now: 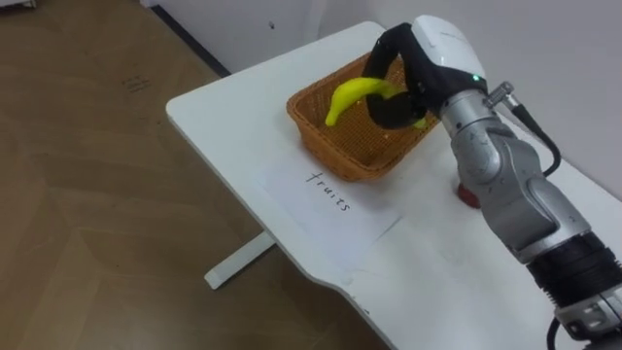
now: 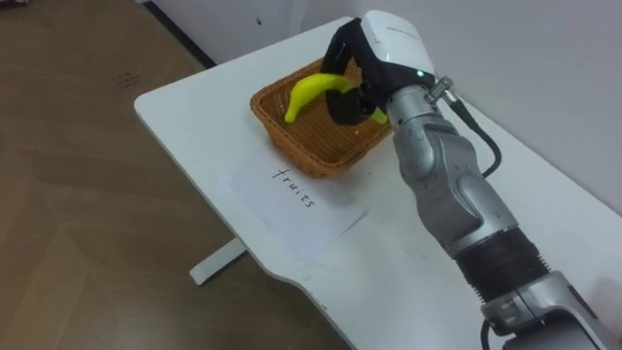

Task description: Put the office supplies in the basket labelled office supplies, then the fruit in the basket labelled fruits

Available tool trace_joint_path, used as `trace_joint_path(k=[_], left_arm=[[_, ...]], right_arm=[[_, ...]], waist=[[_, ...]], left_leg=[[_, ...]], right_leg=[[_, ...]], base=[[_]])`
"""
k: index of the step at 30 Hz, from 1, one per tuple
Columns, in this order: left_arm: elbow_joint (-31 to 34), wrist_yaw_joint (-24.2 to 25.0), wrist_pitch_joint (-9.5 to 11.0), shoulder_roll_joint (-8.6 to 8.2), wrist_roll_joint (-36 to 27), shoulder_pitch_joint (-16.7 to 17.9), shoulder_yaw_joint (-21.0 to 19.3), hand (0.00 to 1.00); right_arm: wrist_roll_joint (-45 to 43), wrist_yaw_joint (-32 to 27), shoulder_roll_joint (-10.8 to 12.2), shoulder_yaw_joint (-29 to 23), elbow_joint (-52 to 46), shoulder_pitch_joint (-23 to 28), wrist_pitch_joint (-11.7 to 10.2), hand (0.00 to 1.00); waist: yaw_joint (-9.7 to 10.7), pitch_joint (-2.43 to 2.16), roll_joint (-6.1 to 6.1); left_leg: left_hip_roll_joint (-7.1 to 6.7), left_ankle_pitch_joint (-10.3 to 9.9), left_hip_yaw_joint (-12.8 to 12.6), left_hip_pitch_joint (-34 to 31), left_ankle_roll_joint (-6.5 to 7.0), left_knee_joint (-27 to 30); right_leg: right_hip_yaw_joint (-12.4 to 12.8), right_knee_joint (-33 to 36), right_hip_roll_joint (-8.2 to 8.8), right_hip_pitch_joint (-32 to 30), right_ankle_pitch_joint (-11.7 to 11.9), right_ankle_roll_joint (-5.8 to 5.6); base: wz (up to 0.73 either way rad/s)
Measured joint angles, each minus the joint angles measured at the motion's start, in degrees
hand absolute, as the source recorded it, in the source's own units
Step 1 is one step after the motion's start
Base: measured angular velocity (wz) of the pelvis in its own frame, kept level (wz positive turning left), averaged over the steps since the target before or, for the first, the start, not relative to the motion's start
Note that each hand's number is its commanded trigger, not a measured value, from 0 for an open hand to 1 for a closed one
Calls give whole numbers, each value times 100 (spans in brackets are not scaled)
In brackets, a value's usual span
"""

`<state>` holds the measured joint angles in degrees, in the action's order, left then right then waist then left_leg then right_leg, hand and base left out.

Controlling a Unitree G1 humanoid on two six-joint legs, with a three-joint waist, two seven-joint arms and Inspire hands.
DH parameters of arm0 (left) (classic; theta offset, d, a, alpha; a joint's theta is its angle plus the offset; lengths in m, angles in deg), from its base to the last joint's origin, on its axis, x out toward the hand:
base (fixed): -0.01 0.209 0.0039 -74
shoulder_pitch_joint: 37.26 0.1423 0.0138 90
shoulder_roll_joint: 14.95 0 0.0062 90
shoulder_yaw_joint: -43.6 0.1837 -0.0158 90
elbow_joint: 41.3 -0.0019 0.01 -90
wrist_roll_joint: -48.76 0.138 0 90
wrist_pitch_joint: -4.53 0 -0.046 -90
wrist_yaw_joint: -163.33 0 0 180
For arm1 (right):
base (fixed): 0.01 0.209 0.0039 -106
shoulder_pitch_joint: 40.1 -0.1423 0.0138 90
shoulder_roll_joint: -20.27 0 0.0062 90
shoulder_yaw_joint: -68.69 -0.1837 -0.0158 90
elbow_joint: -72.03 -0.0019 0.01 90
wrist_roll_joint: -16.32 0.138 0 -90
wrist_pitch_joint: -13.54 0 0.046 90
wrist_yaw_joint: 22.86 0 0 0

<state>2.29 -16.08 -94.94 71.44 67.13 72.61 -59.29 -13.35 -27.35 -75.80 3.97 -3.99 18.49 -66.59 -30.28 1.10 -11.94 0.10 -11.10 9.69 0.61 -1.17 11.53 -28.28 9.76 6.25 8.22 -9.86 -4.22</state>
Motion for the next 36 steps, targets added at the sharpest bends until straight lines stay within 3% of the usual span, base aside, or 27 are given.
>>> trace_joint_path(k=[1,8,21,29,32,36], left_arm=[[-1,1,0,-6,-6,-3,2,0],[29,-33,50,3,-6,-48,-2,0],[-155,-150,107,-8,80,-127,-31,0],[-151,-173,104,-12,240,-137,-36,0],[-171,-163,78,-12,257,-139,-35,0],[-143,-154,68,-15,257,-138,-28,0]], right_arm=[[12,-1,4,67,91,-19,-16,0],[22,-3,19,75,383,-81,-107,0],[-13,-3,5,59,374,-82,-210,0],[-25,-3,-53,28,319,-83,-283,0],[-26,-2,-75,26,319,-83,-276,0],[-26,10,-173,26,317,-84,-242,0]], waist=[[0,4,-18],[16,24,-2],[84,17,-10],[295,10,-6],[366,5,-7],[425,-4,7]], left_leg=[[-4,0,5,-1,0,1],[-18,1,24,-34,2,10],[-20,1,43,-37,2,-1],[-15,1,-19,-30,3,-9],[7,1,-119,10,2,-15],[14,1,-180,13,2,-12]], right_leg=[[-1,0,3,1,0,0],[10,-2,10,-15,-1,-2],[18,-10,7,-11,-2,-4],[183,-13,4,-65,-3,-4],[389,-18,-10,-76,-2,-3],[470,-21,-13,-88,-3,-3]], base=[[3],[1],[0],[-4],[-16],[-11]])
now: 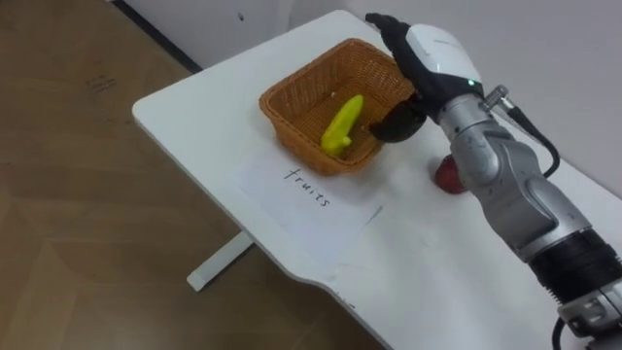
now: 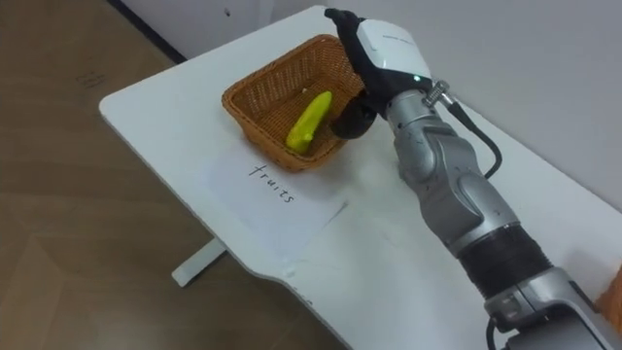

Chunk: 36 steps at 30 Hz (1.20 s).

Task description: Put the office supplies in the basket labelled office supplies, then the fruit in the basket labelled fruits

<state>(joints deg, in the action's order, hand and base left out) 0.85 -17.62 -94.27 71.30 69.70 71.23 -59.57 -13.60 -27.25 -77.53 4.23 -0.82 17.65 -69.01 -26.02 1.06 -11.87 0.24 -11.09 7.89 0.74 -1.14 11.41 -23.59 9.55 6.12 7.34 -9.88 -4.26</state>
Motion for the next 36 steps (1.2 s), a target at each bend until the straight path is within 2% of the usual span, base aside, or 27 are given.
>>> trace_joint_path(k=[8,12,14,16,22,25,29,33,36], left_arm=[[1,-7,-95,14,124,-20,1,0],[0,-8,-117,17,122,-5,23,0],[8,-11,-124,24,122,10,34,0],[18,-29,-123,23,119,9,37,0],[18,-238,-119,8,115,13,39,0],[11,-272,-120,10,120,14,103,0],[4,-313,-119,-22,122,15,294,0],[10,-327,-142,-26,122,71,404,0],[13,-327,-161,-49,122,207,492,0]], right_arm=[[-191,20,-13,-15,-7,0,141,0],[-179,13,-12,-41,-7,0,139,0],[-162,-28,-13,-77,-28,0,141,0],[-134,-98,-12,-116,-67,0,140,0],[132,-215,-11,-220,-304,1,131,0],[563,-310,17,-254,-338,37,115,0],[1443,-438,34,-321,-342,54,47,0],[2321,-586,144,-721,-338,191,21,0],[2761,-699,167,-885,-331,216,15,0]], waist=[[113,-8,38],[210,-19,101],[240,-54,148],[273,-61,176],[372,-59,196],[458,-24,262],[566,-5,398],[607,-9,536],[676,-45,636]], left_leg=[[6,-1,-53,3,-1,21],[0,0,-22,4,0,23],[1,0,-18,3,0,8],[1,0,-16,34,0,5],[3,0,-67,111,0,0],[2,0,-108,209,1,-2],[5,0,-141,231,1,6],[5,-2,-134,199,1,-13],[4,-2,-149,194,1,-11]], right_leg=[[18,-1,-5,6,0,1],[14,-1,-5,46,0,1],[-3,0,-5,51,0,1],[3,0,-6,56,0,1],[115,7,-1,96,0,1],[184,5,2,203,0,1],[147,5,3,223,0,1],[62,4,3,242,0,0],[-39,5,13,242,0,0]], base=[[-4],[5],[0],[0],[-1],[0],[-2],[0],[0]])
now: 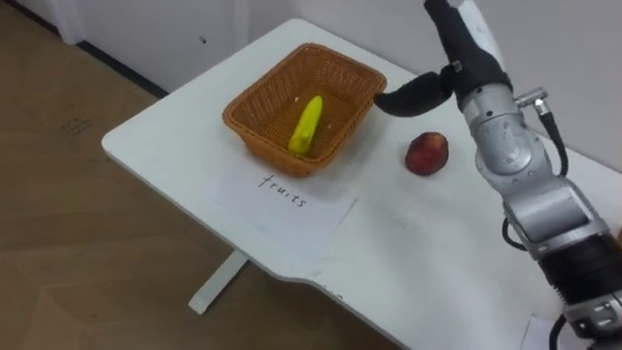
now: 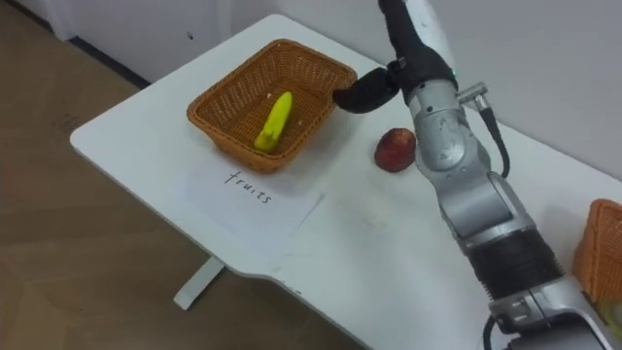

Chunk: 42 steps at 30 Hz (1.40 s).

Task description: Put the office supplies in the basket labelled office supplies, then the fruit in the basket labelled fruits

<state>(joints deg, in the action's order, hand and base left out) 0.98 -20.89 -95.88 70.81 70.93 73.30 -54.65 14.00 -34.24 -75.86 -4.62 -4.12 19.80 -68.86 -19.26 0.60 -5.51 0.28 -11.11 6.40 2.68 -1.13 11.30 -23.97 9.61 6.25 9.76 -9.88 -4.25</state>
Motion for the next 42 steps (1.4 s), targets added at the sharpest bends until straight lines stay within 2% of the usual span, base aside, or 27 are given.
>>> trace_joint_path(k=[1,3,5,8,13,15,19,25,34,37,42], left_arm=[[2,5,-1,-8,1,59,0,0],[41,32,-3,-12,3,132,21,0],[90,91,5,-17,3,213,50,0],[90,102,3,-70,-8,265,72,0],[101,108,-4,-264,-8,302,226,0],[144,132,-7,-320,-8,302,290,0],[237,203,-62,-402,-13,345,302,0],[394,227,-85,-424,-14,395,425,0],[516,192,-90,-432,-27,497,696,0],[513,192,-87,-434,-25,499,803,0],[506,185,-58,-386,-29,467,875,0]], right_arm=[[108,-62,7,-32,0,11,-6,0],[385,-154,11,-85,9,46,-45,0],[676,-284,13,-109,25,97,-78,0],[707,-410,29,-132,154,153,-150,0],[912,-414,226,-265,291,243,-180,0],[1018,-389,243,-292,327,296,-179,0],[1212,-275,274,-317,331,353,-179,0],[1541,-220,282,-605,344,384,-179,0],[1618,-222,273,-683,538,409,-179,0],[1617,-224,271,-683,809,408,-180,0],[1608,-226,271,-683,1288,407,-185,0]], waist=[[13,-16,27],[45,-16,81],[48,-35,136],[84,-41,226],[218,1,387],[249,-2,426],[364,-44,506],[492,-75,490],[558,-76,486],[542,-70,477],[546,-18,395]], left_leg=[[0,0,-2,0,1,0],[-2,2,-1,15,3,4],[-5,10,-1,63,13,7],[-18,12,5,100,16,15],[-41,18,-17,100,27,29],[-42,19,-28,86,29,25],[-42,18,-28,56,30,6],[-58,29,13,-51,45,44],[-79,41,16,-114,61,48],[-117,56,8,-139,86,47],[-147,71,31,-305,108,123]], right_leg=[[-7,0,1,0,0,0],[-9,-3,2,15,0,0],[-6,-3,7,26,0,0],[-10,-2,20,54,0,0],[-7,1,53,47,0,-1],[-10,4,58,24,0,-1],[-37,7,58,16,0,-1],[-122,22,74,-74,0,-1],[-218,25,106,-138,-1,-2],[-304,39,156,-155,-10,-16],[-304,124,196,-300,-15,-24]], base=[[0],[0],[0],[0],[-2],[-3],[0],[5],[0],[1],[5]])
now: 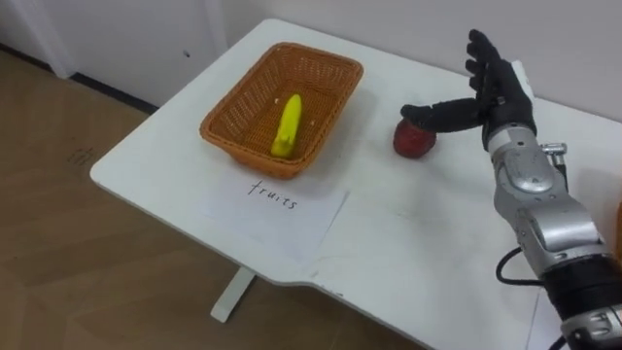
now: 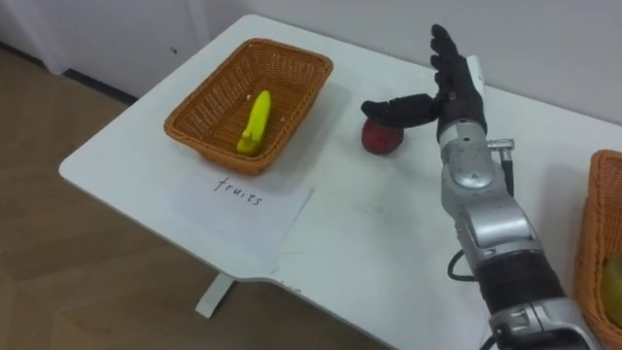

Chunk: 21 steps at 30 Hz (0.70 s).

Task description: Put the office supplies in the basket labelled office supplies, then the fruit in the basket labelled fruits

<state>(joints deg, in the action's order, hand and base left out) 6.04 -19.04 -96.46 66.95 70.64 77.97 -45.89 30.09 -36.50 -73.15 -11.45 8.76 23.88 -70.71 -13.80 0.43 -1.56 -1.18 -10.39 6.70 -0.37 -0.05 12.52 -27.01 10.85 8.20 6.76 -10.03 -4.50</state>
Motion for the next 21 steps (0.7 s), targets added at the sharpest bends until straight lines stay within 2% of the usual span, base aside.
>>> trace_joint_path(k=[1,3,10,15,21], left_arm=[[-1,2,17,0,-1,-1,30,0],[-4,7,27,-1,-2,-4,49,0],[-16,29,40,27,-285,-168,180,0],[-141,25,66,47,-549,-345,317,0],[-237,16,152,36,-668,-499,419,0]], right_arm=[[0,1,0,0,66,0,-1,0],[-1,2,0,0,132,-4,-2,0],[-28,-83,2,4,210,-109,-75,0],[151,-141,3,16,538,-298,-119,0],[135,-128,7,8,1157,-583,-203,0]], waist=[[2,21,-16],[2,34,-38],[-56,50,-45],[-78,55,-56],[-82,84,-54]], left_leg=[[-11,1,2,-55,1,27],[-22,7,3,-145,12,47],[-48,50,-3,-568,36,129],[-57,57,-6,-710,44,136],[-61,60,-27,-811,46,175]], right_leg=[[0,1,8,-35,-2,-3],[1,2,18,-112,-2,-3],[-8,97,60,-517,3,4],[-53,124,83,-658,3,4],[-60,188,107,-763,3,4]], base=[[3],[0],[1],[2],[1]])
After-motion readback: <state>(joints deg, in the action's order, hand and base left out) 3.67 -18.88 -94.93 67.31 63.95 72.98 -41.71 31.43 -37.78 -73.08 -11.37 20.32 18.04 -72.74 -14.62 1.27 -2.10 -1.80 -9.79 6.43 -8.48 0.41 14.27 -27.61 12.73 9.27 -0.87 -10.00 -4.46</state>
